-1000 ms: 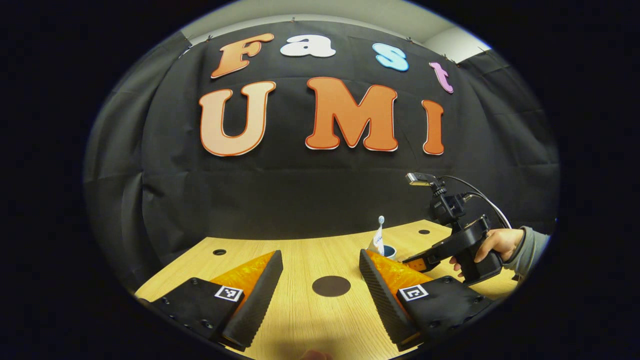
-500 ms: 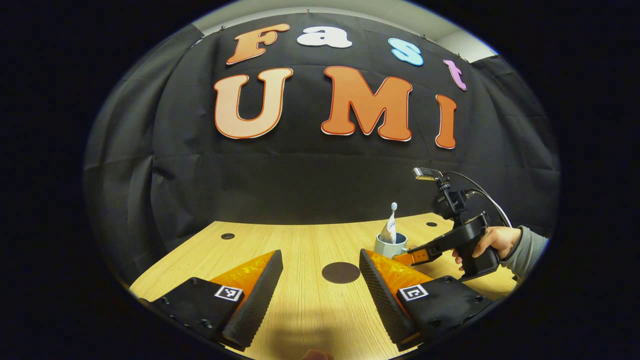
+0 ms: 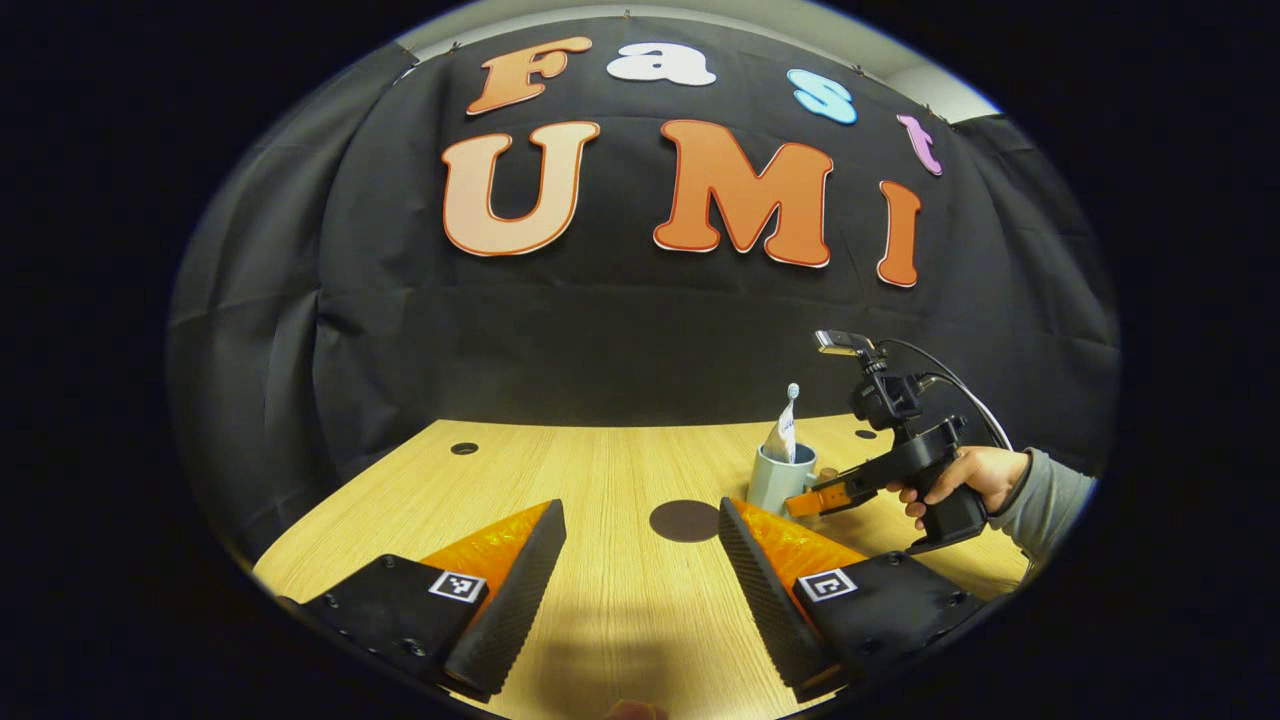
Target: Put the toothbrush and toothpaste on the desktop into the cup, then pick up the cup and place it on the coaster on the desktop.
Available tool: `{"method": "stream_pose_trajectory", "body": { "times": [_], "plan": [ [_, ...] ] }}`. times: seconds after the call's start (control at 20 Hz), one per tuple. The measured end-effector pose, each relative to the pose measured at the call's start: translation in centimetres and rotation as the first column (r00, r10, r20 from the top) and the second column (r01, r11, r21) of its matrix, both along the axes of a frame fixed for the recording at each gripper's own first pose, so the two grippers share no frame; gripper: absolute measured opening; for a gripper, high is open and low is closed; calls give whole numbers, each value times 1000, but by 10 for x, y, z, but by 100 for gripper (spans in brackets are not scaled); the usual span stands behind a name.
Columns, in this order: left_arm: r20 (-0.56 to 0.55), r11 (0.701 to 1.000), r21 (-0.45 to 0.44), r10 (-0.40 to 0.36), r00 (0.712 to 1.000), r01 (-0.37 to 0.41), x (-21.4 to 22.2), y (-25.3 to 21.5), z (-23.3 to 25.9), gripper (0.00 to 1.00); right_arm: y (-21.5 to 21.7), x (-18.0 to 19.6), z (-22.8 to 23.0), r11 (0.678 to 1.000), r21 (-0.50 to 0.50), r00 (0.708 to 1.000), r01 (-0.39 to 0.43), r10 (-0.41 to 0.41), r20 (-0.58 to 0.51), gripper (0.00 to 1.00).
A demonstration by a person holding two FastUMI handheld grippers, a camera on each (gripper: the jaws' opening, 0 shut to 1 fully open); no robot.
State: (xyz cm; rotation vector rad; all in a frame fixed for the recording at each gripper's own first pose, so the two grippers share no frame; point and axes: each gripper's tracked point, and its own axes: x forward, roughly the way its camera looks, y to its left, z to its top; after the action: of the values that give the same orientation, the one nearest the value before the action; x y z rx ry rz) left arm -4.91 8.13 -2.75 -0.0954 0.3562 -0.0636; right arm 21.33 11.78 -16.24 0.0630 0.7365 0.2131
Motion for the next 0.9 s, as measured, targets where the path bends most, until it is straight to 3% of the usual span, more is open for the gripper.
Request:
{"method": "stream_pose_trajectory", "body": {
  "times": [0.05, 0.1, 0.15, 0.4, 0.7, 0.9],
  "plan": [
    [-4, 1000, 3, 3, 1000, -3, -3, 2, -1, 98, -1, -1, -1, 1000, -7, 1000, 2, -2, 5, 37],
    [-7, 1000, 7, 6, 1000, -6, -6, 4, -3, 98, 0, -1, -1, 1000, -14, 1000, 8, -8, 17, 22],
    [-10, 1000, 9, 13, 1000, -13, -8, 7, -3, 96, 0, -1, 1, 1000, -20, 1000, 12, -11, 23, 27],
    [-31, 1000, 3, 29, 999, -29, -14, 11, -8, 98, -1, -1, 0, 998, -61, 998, -6, 10, 56, 19],
    [-54, 999, 2, 41, 998, -41, -15, 16, -16, 98, -2, 2, 2, 993, -112, 991, -38, 52, 124, 17],
    [-67, 998, -6, 54, 996, -55, -15, 23, -21, 97, 4, 7, 13, 994, -91, 982, -53, 68, 175, 16]
  ]
}}
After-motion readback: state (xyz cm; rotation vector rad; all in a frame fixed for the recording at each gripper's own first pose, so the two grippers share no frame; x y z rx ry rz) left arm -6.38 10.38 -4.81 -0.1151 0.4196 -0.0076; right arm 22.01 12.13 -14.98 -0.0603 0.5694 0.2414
